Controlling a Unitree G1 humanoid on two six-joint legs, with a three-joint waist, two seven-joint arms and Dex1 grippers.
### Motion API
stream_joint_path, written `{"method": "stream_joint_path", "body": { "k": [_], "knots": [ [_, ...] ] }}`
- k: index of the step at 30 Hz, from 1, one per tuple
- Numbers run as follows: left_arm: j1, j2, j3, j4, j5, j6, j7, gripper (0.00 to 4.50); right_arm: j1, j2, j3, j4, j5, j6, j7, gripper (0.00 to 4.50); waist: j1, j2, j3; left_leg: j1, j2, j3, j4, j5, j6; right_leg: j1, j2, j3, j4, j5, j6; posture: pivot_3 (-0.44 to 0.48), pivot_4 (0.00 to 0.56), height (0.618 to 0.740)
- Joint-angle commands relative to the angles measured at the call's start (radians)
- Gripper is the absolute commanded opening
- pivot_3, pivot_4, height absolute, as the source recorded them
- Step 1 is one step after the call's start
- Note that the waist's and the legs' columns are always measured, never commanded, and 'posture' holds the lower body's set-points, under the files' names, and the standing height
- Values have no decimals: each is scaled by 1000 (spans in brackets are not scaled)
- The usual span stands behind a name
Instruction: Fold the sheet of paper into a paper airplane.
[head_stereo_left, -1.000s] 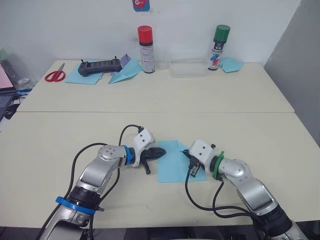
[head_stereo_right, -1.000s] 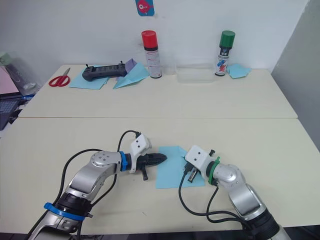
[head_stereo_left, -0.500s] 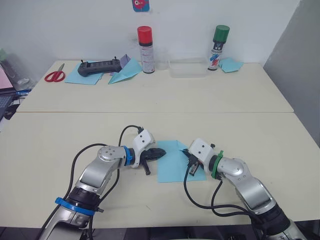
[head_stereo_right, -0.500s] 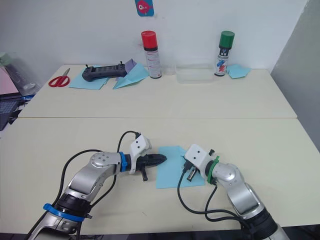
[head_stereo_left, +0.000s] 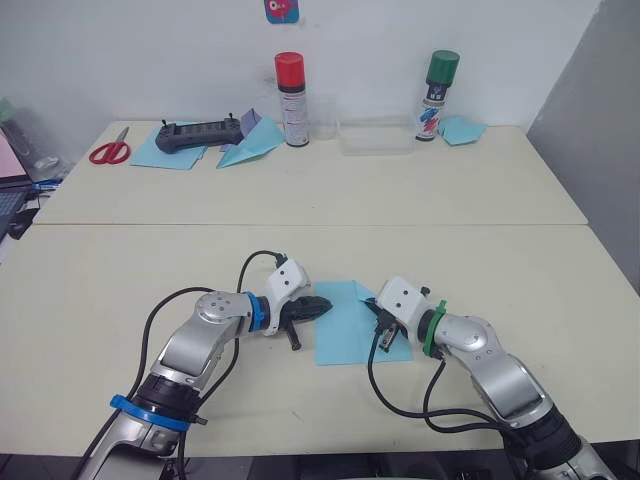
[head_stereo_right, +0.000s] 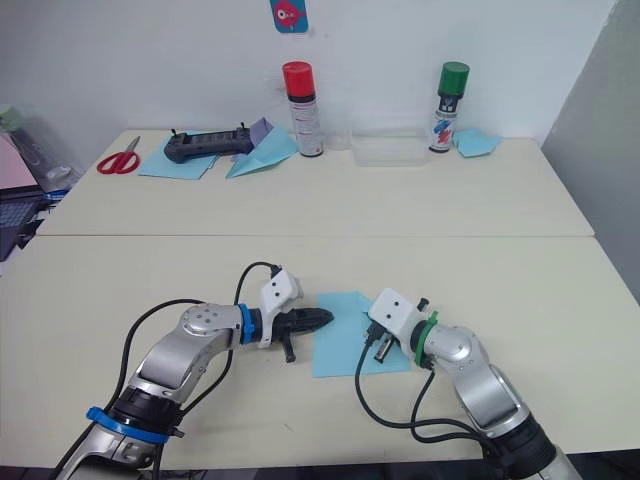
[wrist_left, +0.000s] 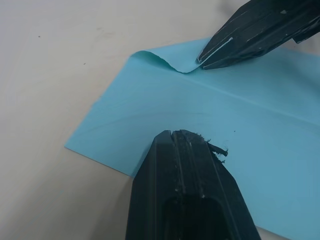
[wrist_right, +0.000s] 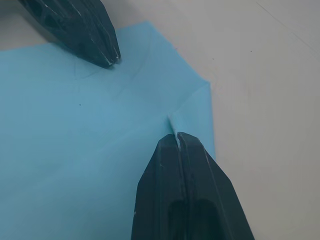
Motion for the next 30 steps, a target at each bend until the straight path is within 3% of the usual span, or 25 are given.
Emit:
{"method": "stream_joint_path", "body": {
  "k": [1,30],
  "knots": [
    [37,14,-44,28,26,47,-15,0,-5,-1,11,23,-12,19,0,8,0,0,0,0,0,0,0,0,0,0,0,0,0,0,0,0,150,740],
    [37,13,-53,32,34,41,-16,0,28,-16,30,-34,10,14,39,8,0,0,0,0,0,0,-2,0,0,0,0,0,-1,-1,-1,0,150,740]
  ]
}}
